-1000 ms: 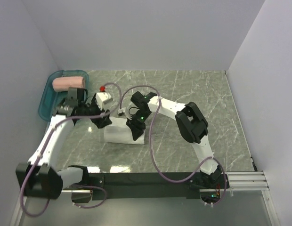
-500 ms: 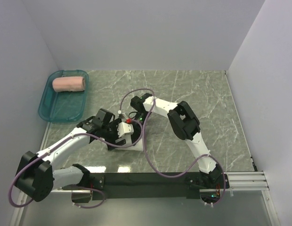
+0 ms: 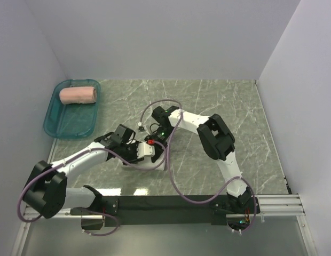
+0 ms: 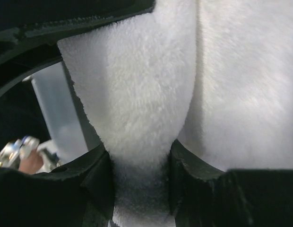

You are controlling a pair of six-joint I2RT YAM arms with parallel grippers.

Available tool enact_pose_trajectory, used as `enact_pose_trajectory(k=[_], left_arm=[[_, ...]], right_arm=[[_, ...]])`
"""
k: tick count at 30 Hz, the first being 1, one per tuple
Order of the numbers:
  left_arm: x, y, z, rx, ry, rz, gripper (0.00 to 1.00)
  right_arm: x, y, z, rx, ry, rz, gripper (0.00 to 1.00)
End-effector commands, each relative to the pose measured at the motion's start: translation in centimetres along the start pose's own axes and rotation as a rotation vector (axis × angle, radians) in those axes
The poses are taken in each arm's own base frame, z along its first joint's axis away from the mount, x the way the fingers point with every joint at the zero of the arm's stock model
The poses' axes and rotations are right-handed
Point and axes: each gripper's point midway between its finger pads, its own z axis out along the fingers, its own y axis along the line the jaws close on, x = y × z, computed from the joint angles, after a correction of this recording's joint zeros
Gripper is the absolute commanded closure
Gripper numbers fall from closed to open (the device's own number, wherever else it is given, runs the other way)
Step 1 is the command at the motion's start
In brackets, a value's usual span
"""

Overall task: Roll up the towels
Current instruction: Roll the towel

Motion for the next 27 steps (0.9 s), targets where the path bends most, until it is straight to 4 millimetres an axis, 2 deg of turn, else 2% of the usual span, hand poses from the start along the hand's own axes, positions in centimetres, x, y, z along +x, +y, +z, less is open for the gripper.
enact_pose_trajectory(k=[1,2,3,5,6,9,10,13,17,20,21,22,24,27], left_arm=[[5.6,-4.8,0.0,0.204,0.243,-0.084,0.99],[6.1,-5.1,0.4,0.234,0.268,-0.105,0.99],[6.2,-5.4,0.6,0.256,0.271,-0.121,0.99],[6.4,-5.9,1.0,0.310,0.292,-0.162,0.99],[6.4,-6.2,1.1,0.335,0.292,-0.180,1.00],[6.2,-5.9,1.3,0.385,0.304,-0.218,0.99],[5.8,-5.3,1.4,0.393,0.298,-0.221,0.99],[5.5,-4.3,1.3,0.402,0.302,-0.218,0.99],[4.7,-3.5,0.9,0.429,0.301,-0.200,0.99],[4.0,-4.0,0.5,0.497,0.304,-0.230,0.99],[4.0,-4.2,0.5,0.524,0.310,-0.249,0.99],[4.1,-4.7,0.4,0.582,0.337,-0.290,0.99],[3.8,-5.0,0.6,0.640,0.337,-0.353,0.99],[3.8,-3.9,1.4,0.680,0.338,-0.452,0.97]], right_arm=[[0.1,-8.0,-6.7,0.378,-0.096,0.057,0.55],[-0.7,-7.2,-8.4,0.399,-0.150,0.041,0.55],[-0.7,-7.8,-10.4,0.418,-0.196,0.060,0.55],[-0.8,-7.4,-13.2,0.462,-0.247,0.037,0.54],[-0.3,-8.1,-15.3,0.494,-0.275,0.042,0.54],[0.7,-7.8,-19.0,0.540,-0.315,0.033,0.44],[1.7,-8.0,-20.3,0.552,-0.313,0.051,0.40],[3.6,-7.9,-21.5,0.557,-0.291,0.070,0.39],[5.5,-7.8,-24.4,0.600,-0.325,0.103,0.38],[5.2,-5.9,-26.6,0.615,-0.403,0.067,0.38],[5.4,-5.5,-26.7,0.621,-0.414,0.066,0.38],[5.0,-5.0,-27.9,0.685,-0.447,0.034,0.39],[5.2,-4.7,-28.7,0.727,-0.473,0.033,0.40],[4.9,-2.9,-29.4,0.730,-0.506,-0.012,0.43]])
